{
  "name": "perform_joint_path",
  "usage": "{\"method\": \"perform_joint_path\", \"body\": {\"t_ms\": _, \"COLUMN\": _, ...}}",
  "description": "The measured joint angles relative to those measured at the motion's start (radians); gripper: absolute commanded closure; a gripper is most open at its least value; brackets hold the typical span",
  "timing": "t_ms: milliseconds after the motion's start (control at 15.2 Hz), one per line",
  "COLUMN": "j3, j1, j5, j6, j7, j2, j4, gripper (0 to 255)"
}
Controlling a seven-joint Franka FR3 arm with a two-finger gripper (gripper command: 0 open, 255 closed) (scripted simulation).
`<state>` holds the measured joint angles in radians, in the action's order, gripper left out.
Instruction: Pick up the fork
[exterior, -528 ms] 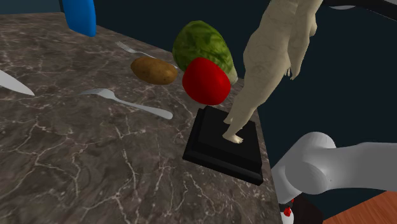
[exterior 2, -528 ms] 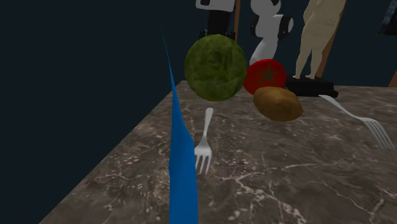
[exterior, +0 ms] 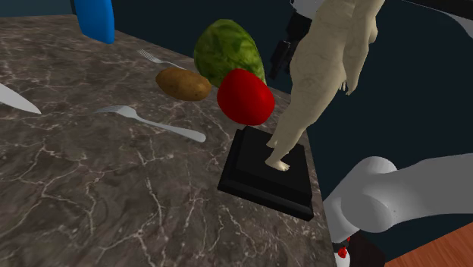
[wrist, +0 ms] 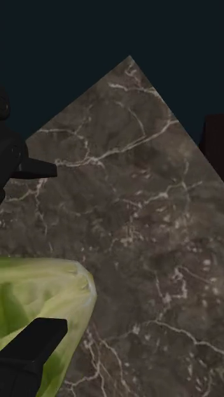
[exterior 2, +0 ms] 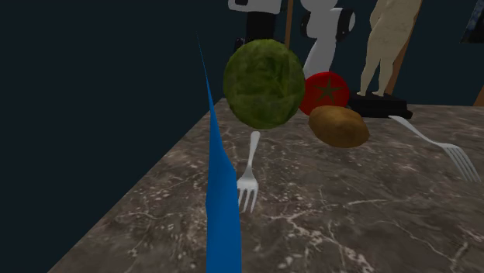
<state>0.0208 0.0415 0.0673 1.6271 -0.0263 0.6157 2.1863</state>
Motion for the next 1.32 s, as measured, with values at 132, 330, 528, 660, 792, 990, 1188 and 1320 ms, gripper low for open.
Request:
{"method": "perform_joint_path", "body": {"t_ms": 132, "j3": 0.014, "j1": 0.012, "j5": -0.012, "j6": 0.024, "j7": 0.005, "j2": -0.068, "j4": -0.045, "gripper": 0}}
{"method": "perform_joint_path", "body": {"t_ms": 330, "j3": 0.032, "j1": 0.028, "j5": -0.027, "j6": 0.060, "j7": 0.008, "j2": -0.171, "j4": -0.112, "gripper": 0}}
{"method": "perform_joint_path", "body": {"t_ms": 528, "j3": 0.046, "j1": 0.041, "j5": -0.036, "j6": 0.094, "j7": 0.005, "j2": -0.274, "j4": -0.183, "gripper": 0}}
{"method": "perform_joint_path", "body": {"t_ms": 660, "j3": 0.060, "j1": 0.052, "j5": -0.043, "j6": 0.100, "j7": 0.009, "j2": -0.336, "j4": -0.240, "gripper": 0}}
{"method": "perform_joint_path", "body": {"t_ms": 792, "j3": 0.071, "j1": 0.060, "j5": -0.045, "j6": 0.104, "j7": 0.008, "j2": -0.414, "j4": -0.316, "gripper": 0}}
{"method": "perform_joint_path", "body": {"t_ms": 990, "j3": 0.088, "j1": 0.075, "j5": -0.047, "j6": 0.108, "j7": 0.009, "j2": -0.515, "j4": -0.415, "gripper": 0}}
{"method": "perform_joint_path", "body": {"t_ms": 1188, "j3": 0.106, "j1": 0.091, "j5": -0.042, "j6": 0.099, "j7": 0.013, "j2": -0.642, "j4": -0.553, "gripper": 0}}
{"method": "perform_joint_path", "body": {"t_ms": 1320, "j3": 0.115, "j1": 0.101, "j5": -0.038, "j6": 0.081, "j7": 0.010, "j2": -0.719, "j4": -0.649, "gripper": 0}}
